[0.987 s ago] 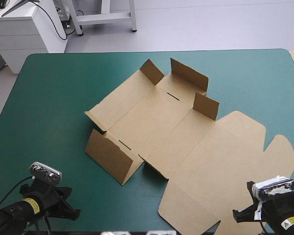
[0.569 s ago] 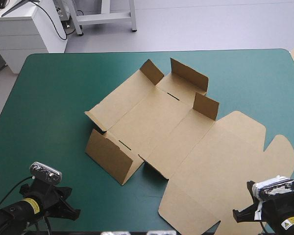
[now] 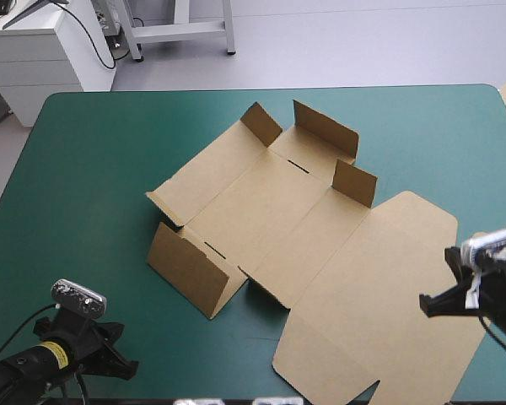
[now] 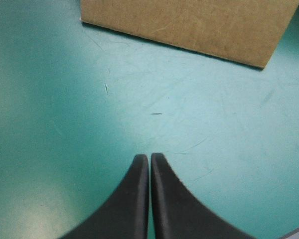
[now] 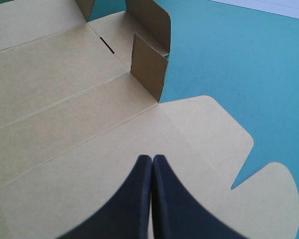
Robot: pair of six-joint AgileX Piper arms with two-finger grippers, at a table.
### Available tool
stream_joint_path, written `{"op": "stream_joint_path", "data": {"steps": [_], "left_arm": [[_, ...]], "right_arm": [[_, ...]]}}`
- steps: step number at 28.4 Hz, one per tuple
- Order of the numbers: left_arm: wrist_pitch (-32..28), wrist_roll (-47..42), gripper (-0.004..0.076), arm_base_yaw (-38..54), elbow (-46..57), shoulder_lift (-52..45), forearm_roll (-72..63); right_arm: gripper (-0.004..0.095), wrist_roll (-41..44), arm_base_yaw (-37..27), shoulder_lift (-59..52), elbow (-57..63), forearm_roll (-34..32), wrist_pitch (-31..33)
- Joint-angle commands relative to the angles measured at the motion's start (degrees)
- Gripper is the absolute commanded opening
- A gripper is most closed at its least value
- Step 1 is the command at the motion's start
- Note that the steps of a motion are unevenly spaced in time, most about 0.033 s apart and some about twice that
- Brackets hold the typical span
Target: Fold the box
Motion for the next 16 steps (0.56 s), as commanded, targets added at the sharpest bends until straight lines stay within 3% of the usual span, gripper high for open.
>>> {"op": "stream_joint_path", "data": {"steps": [1,12,16], "left_arm": [[-2.7,-0.4,-0.0008,-0.4,-2.0,0.4,-0.1],[-2.7,-0.4,-0.0008,-0.4,-2.0,0.4,-0.1],[-2.7,-0.4,-0.0008,-0.4,-2.0,0.4,-0.1]], "right_arm": [[-0.0019,-0.7,0.0,10.6,-8.9,1.1,-3.2],[-0.0005,-1.9,0.7,36.8,-29.0,2.0,5.4],[0.0118,-7.2,1.8,45.0,-35.6,6.4,6.1]]}}
